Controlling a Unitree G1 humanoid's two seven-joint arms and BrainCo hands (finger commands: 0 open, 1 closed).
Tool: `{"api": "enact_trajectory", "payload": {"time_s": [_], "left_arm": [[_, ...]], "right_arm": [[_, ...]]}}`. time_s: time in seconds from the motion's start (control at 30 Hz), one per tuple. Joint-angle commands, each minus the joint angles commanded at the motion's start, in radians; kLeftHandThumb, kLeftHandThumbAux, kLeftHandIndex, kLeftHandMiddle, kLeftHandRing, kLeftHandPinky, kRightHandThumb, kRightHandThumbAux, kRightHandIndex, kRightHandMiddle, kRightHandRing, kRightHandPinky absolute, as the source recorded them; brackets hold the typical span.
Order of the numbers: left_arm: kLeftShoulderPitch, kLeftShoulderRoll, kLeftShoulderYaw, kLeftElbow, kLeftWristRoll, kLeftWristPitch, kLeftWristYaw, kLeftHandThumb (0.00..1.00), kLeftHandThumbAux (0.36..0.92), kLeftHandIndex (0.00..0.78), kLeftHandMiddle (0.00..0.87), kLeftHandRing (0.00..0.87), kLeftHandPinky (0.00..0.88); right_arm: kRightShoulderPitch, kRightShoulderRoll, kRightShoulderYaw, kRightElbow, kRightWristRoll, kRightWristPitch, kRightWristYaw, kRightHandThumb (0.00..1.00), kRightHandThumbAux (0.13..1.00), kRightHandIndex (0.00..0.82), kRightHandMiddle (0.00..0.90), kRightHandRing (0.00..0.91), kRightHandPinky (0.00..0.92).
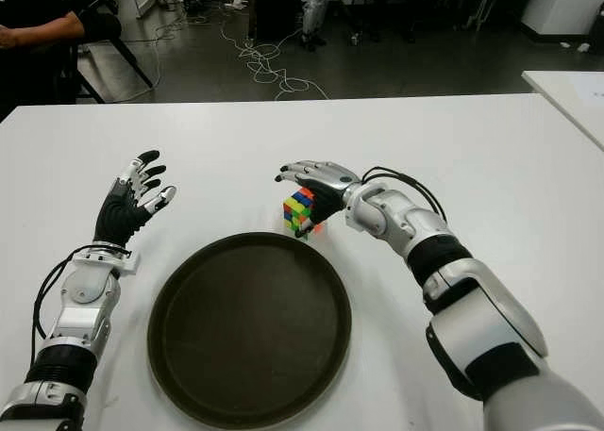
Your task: Pick up the Rubik's Cube and put it in the plate
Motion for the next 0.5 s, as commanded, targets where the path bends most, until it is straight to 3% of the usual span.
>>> {"api": "enact_trajectory", "payload": {"time_s": [0.5], "left_arm": [[-0.004, 0.005, -0.006, 0.020, 0.025, -0.028, 0.021, 0.054, 0.612, 0.070, 0.107, 0.109, 0.106]], "right_arm": [[-0.011, 0.012, 0.012, 0.045, -0.008, 0.015, -0.019, 0.000, 0.693, 0.000, 0.000, 0.024, 0.078]]}}
